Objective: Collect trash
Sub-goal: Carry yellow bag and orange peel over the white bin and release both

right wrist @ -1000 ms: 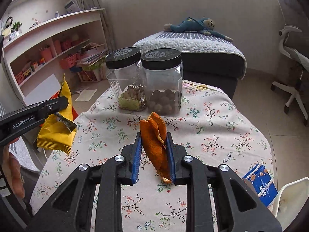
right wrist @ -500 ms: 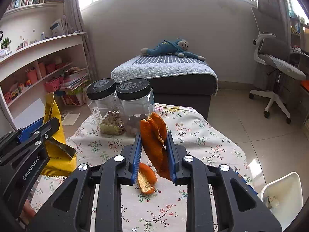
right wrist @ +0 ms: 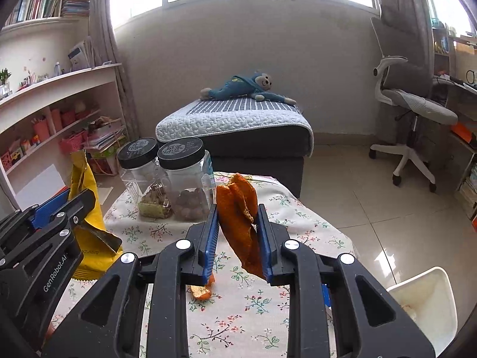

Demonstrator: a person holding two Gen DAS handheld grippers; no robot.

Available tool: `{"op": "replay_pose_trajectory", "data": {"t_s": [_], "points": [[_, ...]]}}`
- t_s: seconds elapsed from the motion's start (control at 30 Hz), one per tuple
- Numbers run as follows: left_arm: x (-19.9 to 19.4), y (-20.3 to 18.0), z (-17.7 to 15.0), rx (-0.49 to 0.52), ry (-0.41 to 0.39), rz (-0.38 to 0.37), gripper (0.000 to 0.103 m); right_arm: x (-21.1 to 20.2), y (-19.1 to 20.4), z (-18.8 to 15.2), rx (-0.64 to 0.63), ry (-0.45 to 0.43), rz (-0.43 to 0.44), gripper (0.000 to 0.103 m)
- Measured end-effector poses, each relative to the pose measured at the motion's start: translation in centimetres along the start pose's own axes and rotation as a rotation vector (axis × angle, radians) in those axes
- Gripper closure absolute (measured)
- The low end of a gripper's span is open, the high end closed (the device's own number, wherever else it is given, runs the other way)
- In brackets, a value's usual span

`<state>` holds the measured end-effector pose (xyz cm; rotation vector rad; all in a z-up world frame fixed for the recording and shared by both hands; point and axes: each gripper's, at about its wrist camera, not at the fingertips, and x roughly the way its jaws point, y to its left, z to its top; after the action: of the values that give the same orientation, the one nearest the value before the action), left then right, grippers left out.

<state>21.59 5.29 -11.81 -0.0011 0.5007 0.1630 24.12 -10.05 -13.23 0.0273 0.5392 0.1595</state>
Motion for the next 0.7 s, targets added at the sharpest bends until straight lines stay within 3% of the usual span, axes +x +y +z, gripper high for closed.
{"op": "replay_pose_trajectory", "data": {"t_s": [0.7], "points": [[-2.6, -8.2, 0.3, 0.079, -0.026, -0.156, 0.076, -3.8, -8.8, -0.5, 0.083, -0.023, -0.132, 0.079]]}}
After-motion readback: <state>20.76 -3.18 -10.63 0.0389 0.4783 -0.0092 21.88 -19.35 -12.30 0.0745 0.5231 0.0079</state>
